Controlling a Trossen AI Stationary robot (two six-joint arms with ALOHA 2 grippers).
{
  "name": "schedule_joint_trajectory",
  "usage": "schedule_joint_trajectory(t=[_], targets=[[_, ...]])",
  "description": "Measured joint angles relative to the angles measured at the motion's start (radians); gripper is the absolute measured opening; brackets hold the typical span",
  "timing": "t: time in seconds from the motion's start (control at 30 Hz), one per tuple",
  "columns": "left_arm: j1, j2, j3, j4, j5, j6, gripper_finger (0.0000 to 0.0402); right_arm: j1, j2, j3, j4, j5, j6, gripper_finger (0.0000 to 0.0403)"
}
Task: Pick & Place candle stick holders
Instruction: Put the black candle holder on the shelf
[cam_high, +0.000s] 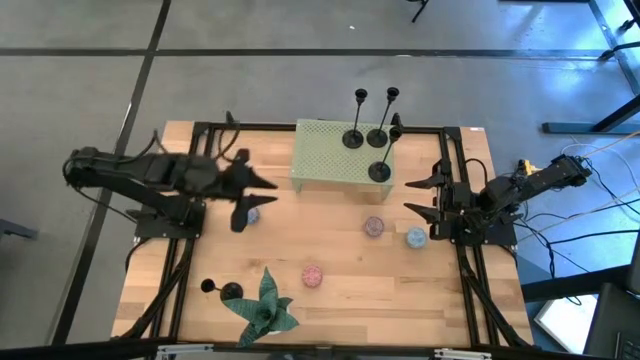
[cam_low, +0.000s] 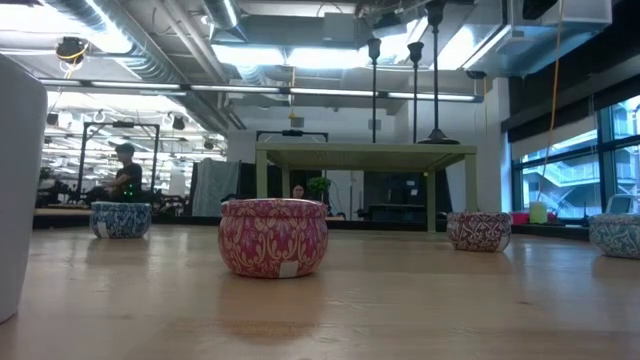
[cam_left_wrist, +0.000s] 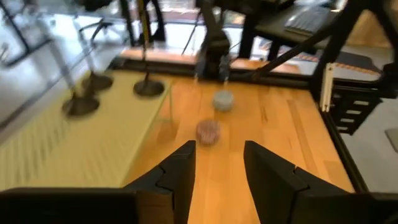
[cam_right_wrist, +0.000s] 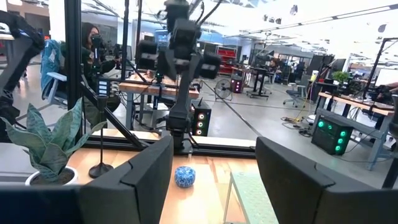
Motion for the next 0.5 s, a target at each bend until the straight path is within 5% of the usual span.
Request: schedule_joint_trajectory(t=[0.2, 0.5], targets=[[-0.172, -0.06, -0.074, -0.093, -0.085, -0.125, 0.0123, 0.0, 0.0, 0.0, 0.001, 0.0, 0.0, 0.0232], [-0.316, -0.066, -0.084, -0.372, 0.042, -0.186, 0.012, 0.0, 0.011, 0.0, 0.002, -0.003, 0.004, 0.0232]])
